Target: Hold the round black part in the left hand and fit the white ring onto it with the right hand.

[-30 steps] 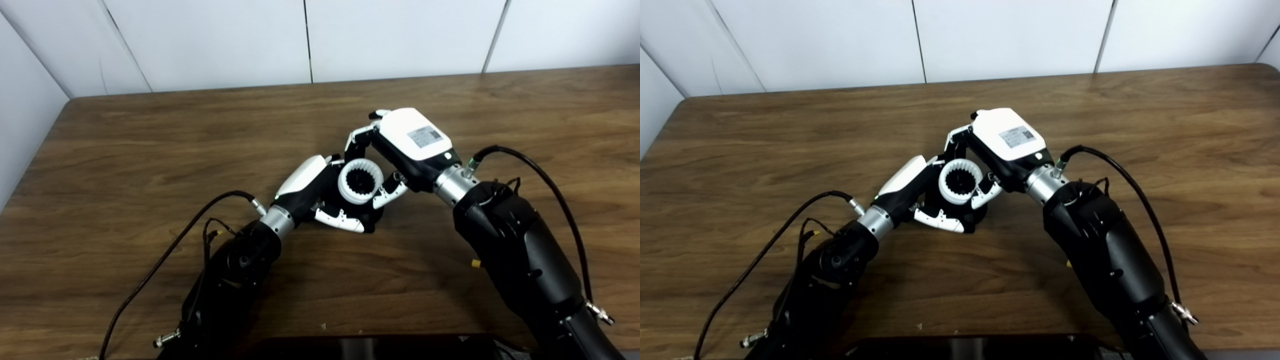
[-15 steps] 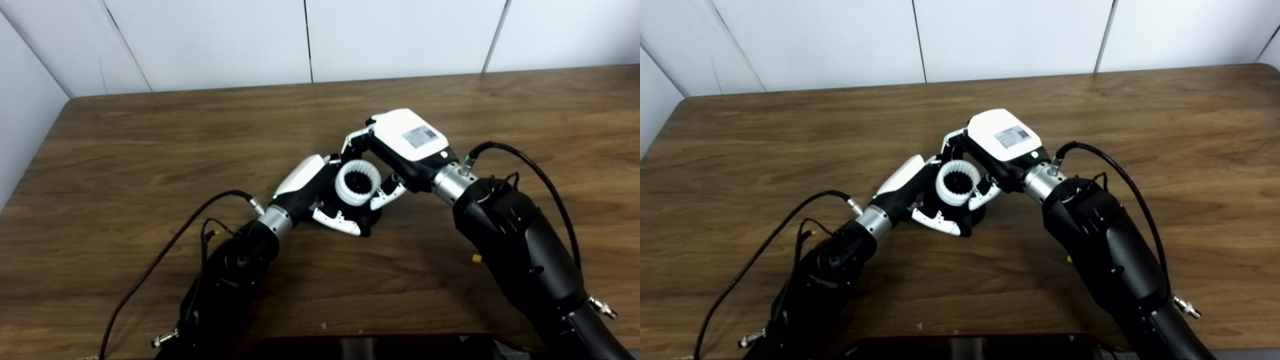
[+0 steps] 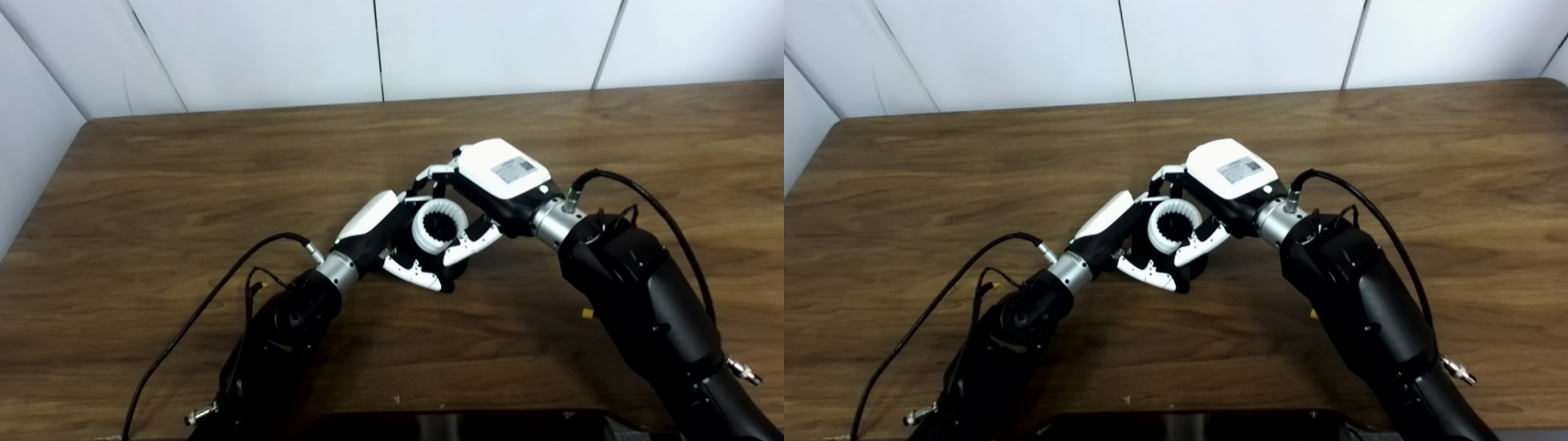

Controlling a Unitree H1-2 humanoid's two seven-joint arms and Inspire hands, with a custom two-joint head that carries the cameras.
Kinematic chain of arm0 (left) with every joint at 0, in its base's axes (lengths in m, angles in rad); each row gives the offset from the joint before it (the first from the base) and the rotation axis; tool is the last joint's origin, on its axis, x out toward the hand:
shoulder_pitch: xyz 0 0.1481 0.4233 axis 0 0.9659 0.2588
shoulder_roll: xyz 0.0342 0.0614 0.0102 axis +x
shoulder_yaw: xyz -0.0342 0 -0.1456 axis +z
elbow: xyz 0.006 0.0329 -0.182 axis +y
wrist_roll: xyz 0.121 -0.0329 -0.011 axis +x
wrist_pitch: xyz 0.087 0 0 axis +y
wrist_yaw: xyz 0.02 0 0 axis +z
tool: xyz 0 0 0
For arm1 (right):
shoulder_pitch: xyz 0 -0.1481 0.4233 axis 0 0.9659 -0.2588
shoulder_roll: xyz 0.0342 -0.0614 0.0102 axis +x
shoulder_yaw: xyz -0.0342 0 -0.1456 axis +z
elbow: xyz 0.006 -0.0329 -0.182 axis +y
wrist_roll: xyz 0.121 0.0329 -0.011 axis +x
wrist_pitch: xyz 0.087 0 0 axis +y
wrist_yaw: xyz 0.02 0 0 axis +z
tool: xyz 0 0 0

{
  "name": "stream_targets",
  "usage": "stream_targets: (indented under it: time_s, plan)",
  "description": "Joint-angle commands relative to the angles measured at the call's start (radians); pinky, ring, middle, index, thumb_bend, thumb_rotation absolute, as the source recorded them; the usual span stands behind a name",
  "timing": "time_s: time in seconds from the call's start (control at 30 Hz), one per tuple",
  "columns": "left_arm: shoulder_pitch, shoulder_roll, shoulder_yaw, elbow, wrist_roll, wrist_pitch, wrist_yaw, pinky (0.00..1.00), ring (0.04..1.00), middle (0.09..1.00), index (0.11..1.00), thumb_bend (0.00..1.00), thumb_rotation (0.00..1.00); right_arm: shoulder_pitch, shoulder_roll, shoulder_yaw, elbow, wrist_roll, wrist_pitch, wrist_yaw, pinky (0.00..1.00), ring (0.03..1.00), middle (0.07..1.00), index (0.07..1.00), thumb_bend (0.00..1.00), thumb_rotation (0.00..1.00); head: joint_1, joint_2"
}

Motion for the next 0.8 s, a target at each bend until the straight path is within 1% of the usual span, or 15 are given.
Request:
stream_targets:
  time_s: [0.0,0.17,0.33,0.47,0.57,0.67,0.7,0.77]
  plan:
    - [-0.038,0.005,-0.004,-0.012,-0.003,-0.006,-0.015,1.00,0.839,0.704,0.694,0.95,0.21,-0.044,-0.001,-0.007,-0.036,0.002,0.001,0.003,0.90,0.785,0.805,0.788,0.96,0.54,0.001,0.001]
    - [-0.042,0.003,-0.004,0.000,-0.005,-0.021,-0.009,1.00,0.838,0.701,0.691,0.95,0.22,-0.045,-0.001,-0.011,-0.039,0.004,0.004,0.008,0.92,0.807,0.815,0.801,0.97,0.54,0.000,0.002]
    - [-0.043,0.003,-0.005,-0.002,-0.006,-0.013,-0.012,1.00,0.840,0.699,0.693,0.95,0.22,-0.048,-0.003,-0.015,-0.037,0.009,0.002,0.007,0.92,0.829,0.816,0.804,0.97,0.54,0.000,0.001]
    - [-0.046,0.005,-0.002,0.009,-0.003,-0.035,0.001,1.00,0.838,0.714,0.705,0.96,0.23,-0.048,-0.005,-0.016,-0.030,0.013,-0.008,-0.006,0.91,0.826,0.813,0.799,0.98,0.53,0.002,0.002]
    - [-0.047,0.009,0.001,0.009,-0.002,-0.029,0.000,1.00,0.852,0.757,0.740,0.96,0.25,-0.049,-0.006,-0.015,-0.027,0.010,-0.012,-0.012,0.90,0.822,0.810,0.797,0.98,0.53,0.004,0.000]
    - [-0.045,0.012,0.004,-0.001,0.009,0.008,-0.006,1.00,0.877,0.815,0.799,0.97,0.27,-0.047,-0.006,-0.014,-0.029,0.009,-0.010,-0.009,0.90,0.823,0.810,0.799,0.97,0.53,0.004,0.001]
    - [-0.044,0.015,0.005,-0.006,0.015,0.017,-0.007,1.00,0.895,0.855,0.841,0.97,0.30,-0.046,-0.006,-0.015,-0.029,0.009,-0.009,-0.009,0.90,0.815,0.809,0.800,0.97,0.52,0.004,0.001]
    - [-0.043,0.018,0.006,-0.013,0.025,0.035,-0.007,1.00,0.913,0.891,0.884,0.99,0.32,-0.045,-0.007,-0.016,-0.031,0.012,-0.008,-0.008,0.90,0.814,0.808,0.800,0.97,0.51,0.006,0.003]
